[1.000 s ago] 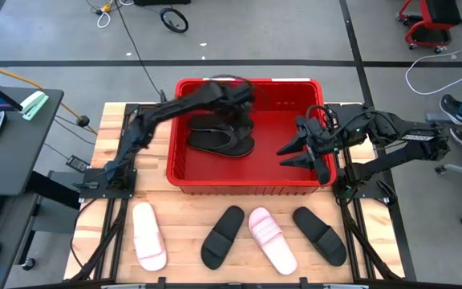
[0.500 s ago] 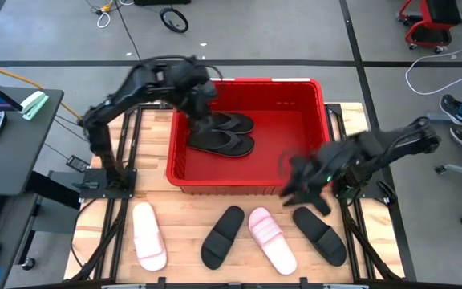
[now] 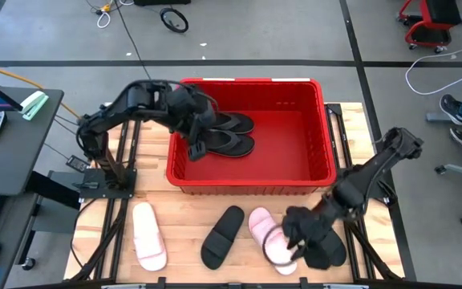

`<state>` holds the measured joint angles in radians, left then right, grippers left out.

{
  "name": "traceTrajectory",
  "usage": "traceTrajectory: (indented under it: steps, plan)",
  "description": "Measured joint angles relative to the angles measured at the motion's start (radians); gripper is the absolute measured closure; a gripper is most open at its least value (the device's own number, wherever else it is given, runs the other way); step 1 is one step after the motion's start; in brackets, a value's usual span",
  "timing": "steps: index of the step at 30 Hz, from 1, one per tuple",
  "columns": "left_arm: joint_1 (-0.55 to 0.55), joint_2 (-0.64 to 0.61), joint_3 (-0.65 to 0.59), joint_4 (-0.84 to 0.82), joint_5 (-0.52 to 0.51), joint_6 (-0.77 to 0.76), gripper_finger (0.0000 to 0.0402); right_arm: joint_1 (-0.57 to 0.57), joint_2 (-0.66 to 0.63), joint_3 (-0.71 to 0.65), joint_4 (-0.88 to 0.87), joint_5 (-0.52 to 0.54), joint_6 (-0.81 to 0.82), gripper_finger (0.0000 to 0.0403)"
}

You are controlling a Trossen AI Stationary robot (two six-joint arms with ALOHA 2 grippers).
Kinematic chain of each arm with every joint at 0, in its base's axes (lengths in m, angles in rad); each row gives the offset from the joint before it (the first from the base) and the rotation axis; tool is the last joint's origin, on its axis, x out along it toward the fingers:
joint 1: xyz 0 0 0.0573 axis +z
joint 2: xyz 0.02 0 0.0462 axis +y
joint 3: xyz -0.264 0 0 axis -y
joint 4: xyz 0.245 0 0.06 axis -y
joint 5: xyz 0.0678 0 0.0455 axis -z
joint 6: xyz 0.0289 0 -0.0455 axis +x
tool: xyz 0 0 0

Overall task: Pick and place slides into bin
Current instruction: Put the pink slides into the red bin

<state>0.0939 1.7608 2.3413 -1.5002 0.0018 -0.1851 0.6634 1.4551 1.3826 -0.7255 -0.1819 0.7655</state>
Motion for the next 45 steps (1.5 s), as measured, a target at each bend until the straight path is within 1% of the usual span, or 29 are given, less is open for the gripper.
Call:
traceTrajectory:
  steps: [2, 5, 10, 12, 15, 19, 23, 26, 29, 31, 37, 43, 45]
  plan:
    - [-0.021, 0.002, 0.000, -0.002, -0.002, -0.017, 0.0294, 0.033, 0.033, 0.000, -0.023, 0.029, -0.013, 0.0246]
    - [-0.053, 0.006, 0.001, 0.002, -0.001, -0.028, 0.0288, 0.081, 0.098, 0.000, -0.065, 0.124, -0.072, 0.0246]
    - [-0.109, 0.008, 0.000, 0.002, -0.002, -0.063, 0.0296, 0.130, 0.231, 0.000, -0.077, 0.353, -0.218, 0.0246]
    - [-0.133, 0.008, 0.000, 0.002, -0.002, -0.073, 0.0301, 0.135, 0.280, 0.000, -0.079, 0.441, -0.226, 0.0246]
    - [-0.169, 0.008, 0.000, 0.002, -0.001, -0.107, 0.0309, 0.132, 0.336, 0.000, -0.082, 0.534, -0.227, 0.0246]
    - [-0.213, 0.008, 0.000, 0.003, -0.001, -0.126, 0.0319, 0.122, 0.396, 0.000, -0.103, 0.566, -0.219, 0.0246]
    - [-0.241, 0.008, 0.000, 0.004, -0.001, -0.151, 0.0327, 0.123, 0.454, 0.000, -0.118, 0.580, -0.279, 0.0246]
    - [-0.251, 0.008, 0.000, 0.006, -0.001, -0.180, 0.0332, 0.121, 0.485, 0.000, -0.118, 0.639, -0.315, 0.0246]
    - [-0.256, 0.008, 0.000, 0.007, -0.001, -0.209, 0.0338, 0.113, 0.512, 0.000, -0.137, 0.715, -0.305, 0.0246]
    - [-0.256, 0.008, 0.000, 0.007, -0.001, -0.232, 0.0344, 0.109, 0.526, 0.000, -0.160, 0.738, -0.297, 0.0246]
    - [-0.255, 0.008, 0.000, 0.007, -0.001, -0.250, 0.0361, 0.105, 0.514, 0.000, -0.176, 0.803, -0.297, 0.0246]
    - [-0.255, 0.008, 0.000, 0.007, -0.001, -0.250, 0.0374, 0.101, 0.476, 0.000, -0.181, 0.909, -0.312, 0.0246]
    - [-0.254, 0.008, 0.000, 0.007, -0.001, -0.249, 0.0378, 0.090, 0.478, 0.000, -0.181, 0.911, -0.337, 0.0246]
